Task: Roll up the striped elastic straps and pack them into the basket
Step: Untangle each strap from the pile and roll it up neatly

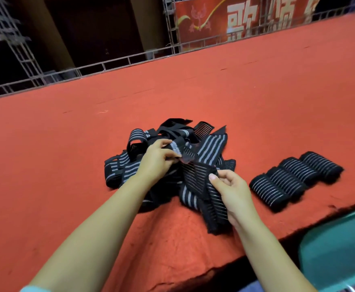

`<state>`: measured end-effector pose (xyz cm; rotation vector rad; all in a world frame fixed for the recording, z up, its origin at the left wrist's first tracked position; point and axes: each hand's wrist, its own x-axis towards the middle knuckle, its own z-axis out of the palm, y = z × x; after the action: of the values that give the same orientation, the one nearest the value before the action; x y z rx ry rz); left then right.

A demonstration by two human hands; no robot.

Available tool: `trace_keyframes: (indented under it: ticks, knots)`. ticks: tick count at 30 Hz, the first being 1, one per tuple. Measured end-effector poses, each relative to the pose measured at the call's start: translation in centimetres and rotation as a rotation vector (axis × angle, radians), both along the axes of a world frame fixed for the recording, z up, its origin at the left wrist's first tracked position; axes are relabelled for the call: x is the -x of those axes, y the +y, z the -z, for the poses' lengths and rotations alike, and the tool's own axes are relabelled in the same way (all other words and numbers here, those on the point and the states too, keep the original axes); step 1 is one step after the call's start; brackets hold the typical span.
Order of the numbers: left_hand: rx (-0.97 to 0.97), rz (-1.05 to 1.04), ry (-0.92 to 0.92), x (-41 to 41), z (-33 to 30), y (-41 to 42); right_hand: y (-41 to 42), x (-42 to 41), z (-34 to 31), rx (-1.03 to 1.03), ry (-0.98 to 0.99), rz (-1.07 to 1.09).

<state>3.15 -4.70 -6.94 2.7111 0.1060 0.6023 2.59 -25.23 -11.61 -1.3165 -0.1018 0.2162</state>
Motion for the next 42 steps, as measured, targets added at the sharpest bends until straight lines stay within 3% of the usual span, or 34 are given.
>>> trace_keyframes:
  ticks: [16,21,28,31,35,38,42]
  knots:
    - [0.072,-0.174,-0.033,2.2,1.5,2.4,-0.9,3.1,-2.1,-0.087,0.007,-0.101]
    - [0.181,-0.343,-0.011,3.3,2.2,4.8,-3.5,3.5,-4.0,-0.242,-0.008,0.033]
    - [0.216,-0.148,0.083,4.3,-0.3,0.6,-2.8,3.8,-5.6,-0.342,0.068,-0.138]
    - [0.427,-0.078,-0.037,7.0,-1.5,-1.7,-2.3,3.8,-6.6,-0.485,0.116,-0.234]
    - [0.990,0.191,-0.045,10.8,-2.1,-4.5,-0.8,4.2,-8.0,-0.558,0.232,-0.396]
    - [1.121,0.298,-0.020,12.3,-1.4,-4.7,0.6,5.0,-8.9,-0.517,0.356,-0.518]
    - [1.200,0.239,-0.122,14.7,-1.3,-3.7,1.8,5.2,-9.6,-0.499,0.385,-0.551]
